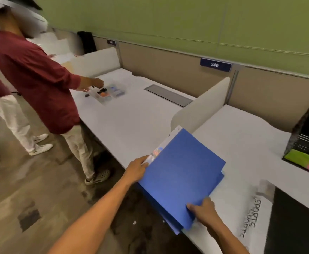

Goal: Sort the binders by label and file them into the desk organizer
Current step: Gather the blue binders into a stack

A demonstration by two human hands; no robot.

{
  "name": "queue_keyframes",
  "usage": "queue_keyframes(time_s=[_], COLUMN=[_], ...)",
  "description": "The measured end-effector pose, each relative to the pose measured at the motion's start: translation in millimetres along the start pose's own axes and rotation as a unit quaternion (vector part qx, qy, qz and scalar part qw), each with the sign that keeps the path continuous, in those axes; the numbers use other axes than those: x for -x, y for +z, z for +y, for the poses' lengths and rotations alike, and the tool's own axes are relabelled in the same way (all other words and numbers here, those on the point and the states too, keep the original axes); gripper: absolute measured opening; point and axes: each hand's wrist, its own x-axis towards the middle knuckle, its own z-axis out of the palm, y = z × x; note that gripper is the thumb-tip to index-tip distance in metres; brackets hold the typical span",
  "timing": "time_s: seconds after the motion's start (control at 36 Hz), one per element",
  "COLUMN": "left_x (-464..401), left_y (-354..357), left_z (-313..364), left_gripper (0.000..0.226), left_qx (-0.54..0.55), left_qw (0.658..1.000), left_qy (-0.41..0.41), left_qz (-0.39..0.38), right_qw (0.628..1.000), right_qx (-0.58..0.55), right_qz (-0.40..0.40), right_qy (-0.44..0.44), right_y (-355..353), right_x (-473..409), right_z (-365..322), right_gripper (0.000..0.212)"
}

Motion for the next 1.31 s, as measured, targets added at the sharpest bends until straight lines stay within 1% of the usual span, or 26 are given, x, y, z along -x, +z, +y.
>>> queue_keyframes(time_s=[0.08, 0.19, 0.25, 0.33, 0.42, 0.5, 0.58, 0.64, 0.75, 0.81, 0.89, 1.0, 1.08, 1.11, 1.17, 1.22, 1.25, 1.31], left_x=[-17, -38, -45, -50, -52, -51, -47, -44, -41, -42, -45, -45, -38, -35, -30, -22, -18, -9], left_y=[5, 14, 16, 17, 19, 26, 37, 46, 62, 68, 72, 77, 78, 77, 75, 74, 76, 81], left_z=[-13, -26, -32, -40, -46, -48, -37, -25, -6, -3, -2, -3, -2, -1, 1, 9, 15, 27], left_gripper=[0.042, 0.043, 0.043, 0.042, 0.041, 0.043, 0.045, 0.045, 0.044, 0.043, 0.042, 0.039, 0.039, 0.041, 0.05, 0.053, 0.053, 0.052], left_qx=[0.003, -0.009, -0.01, -0.004, 0.02, 0.025, 0.033, 0.037, 0.029, 0.028, 0.023, 0.031, 0.04, 0.029, -0.024, -0.033, -0.018, 0.009], left_qw=[1.0, 0.999, 0.999, 0.998, 0.997, 0.996, 0.993, 0.99, 0.985, 0.984, 0.983, 0.983, 0.983, 0.986, 0.989, 0.977, 0.97, 0.961], left_qy=[0.012, 0.018, 0.014, 0.037, 0.049, 0.047, 0.071, 0.087, 0.098, 0.106, 0.113, 0.122, 0.138, 0.139, 0.146, 0.191, 0.215, 0.252], left_qz=[-0.019, -0.041, -0.043, -0.048, -0.06, -0.077, -0.094, -0.105, -0.136, -0.142, -0.14, -0.13, -0.112, -0.087, 0.012, 0.092, 0.108, 0.108], right_qw=[0.998, 0.994, 0.993, 0.99, 0.986, 0.975, 0.958, 0.951, 0.947, 0.949, 0.956, 0.968, 0.971, 0.971, 0.969, 0.961, 0.956, 0.947], right_qx=[0.001, 0.02, 0.039, 0.076, 0.1, 0.139, 0.175, 0.179, 0.161, 0.149, 0.132, 0.073, 0.034, 0.024, -0.014, -0.061, -0.075, -0.096], right_qz=[0.038, 0.08, 0.091, 0.095, 0.099, 0.132, 0.183, 0.201, 0.199, 0.198, 0.195, 0.183, 0.197, 0.206, 0.234, 0.267, 0.281, 0.306], right_qy=[0.047, 0.069, 0.071, 0.074, 0.088, 0.113, 0.132, 0.15, 0.192, 0.194, 0.177, 0.154, 0.129, 0.117, 0.081, 0.037, 0.021, 0.0], right_y=[11, 25, 29, 32, 36, 41, 40, 36, 27, 24, 21, 16, 13, 12, 9, 3, 0, -8], right_x=[-4, -2, 0, 4, 11, 16, 17, 17, 22, 27, 37, 50, 60, 63, 70, 78, 81, 90], right_z=[-1, -1, -4, -8, -10, -9, -8, -8, -6, -3, 1, 4, 6, 7, 8, 8, 8, 10], right_gripper=[0.063, 0.06, 0.059, 0.061, 0.056, 0.055, 0.064, 0.071, 0.086, 0.086, 0.079, 0.091, 0.089, 0.086, 0.077, 0.064, 0.058, 0.05])
